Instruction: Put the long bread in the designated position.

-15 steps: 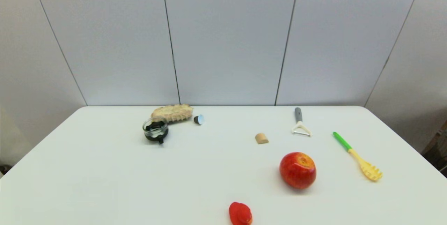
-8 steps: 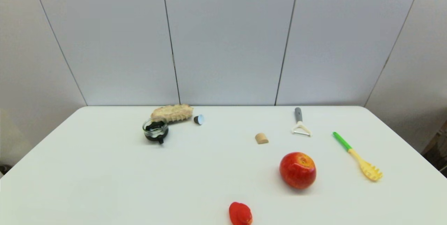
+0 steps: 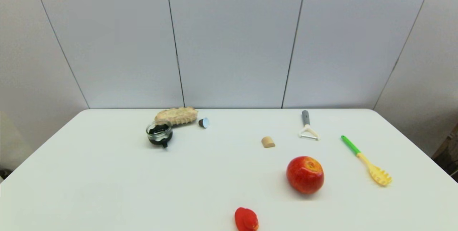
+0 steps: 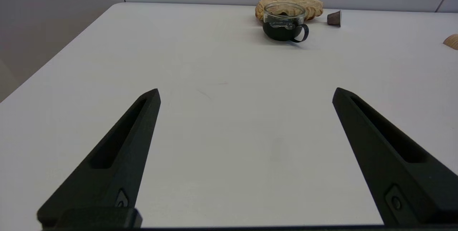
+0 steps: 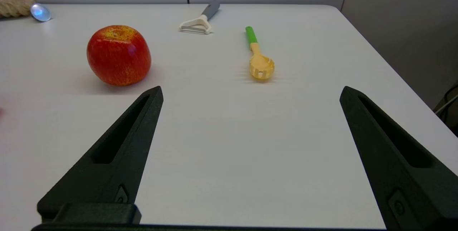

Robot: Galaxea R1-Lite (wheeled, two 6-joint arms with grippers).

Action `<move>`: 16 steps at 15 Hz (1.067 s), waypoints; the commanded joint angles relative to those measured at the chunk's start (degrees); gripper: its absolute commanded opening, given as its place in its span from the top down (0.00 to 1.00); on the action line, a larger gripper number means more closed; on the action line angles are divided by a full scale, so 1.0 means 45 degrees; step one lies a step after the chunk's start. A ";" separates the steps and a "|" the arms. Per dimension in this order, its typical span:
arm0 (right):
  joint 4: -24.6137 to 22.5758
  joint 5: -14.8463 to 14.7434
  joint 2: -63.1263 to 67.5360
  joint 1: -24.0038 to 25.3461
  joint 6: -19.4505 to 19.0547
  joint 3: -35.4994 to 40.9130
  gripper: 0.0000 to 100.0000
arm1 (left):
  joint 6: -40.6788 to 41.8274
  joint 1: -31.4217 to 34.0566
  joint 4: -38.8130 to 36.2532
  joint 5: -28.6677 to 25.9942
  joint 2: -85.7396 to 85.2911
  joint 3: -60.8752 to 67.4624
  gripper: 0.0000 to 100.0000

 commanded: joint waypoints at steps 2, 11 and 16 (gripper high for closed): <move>0.0003 0.0009 -0.0005 0.0001 -0.0010 0.0000 0.00 | -0.0004 0.0000 -0.0009 -0.0006 0.0016 0.0020 0.00; 0.0023 0.0009 -0.0005 0.0001 -0.0010 -0.0020 0.00 | -0.0004 0.0000 -0.0009 -0.0006 0.0016 0.0020 0.00; 0.0003 0.0009 -0.0005 0.0001 0.0009 0.0000 0.00 | -0.0004 0.0000 -0.0009 -0.0006 0.0016 0.0020 0.00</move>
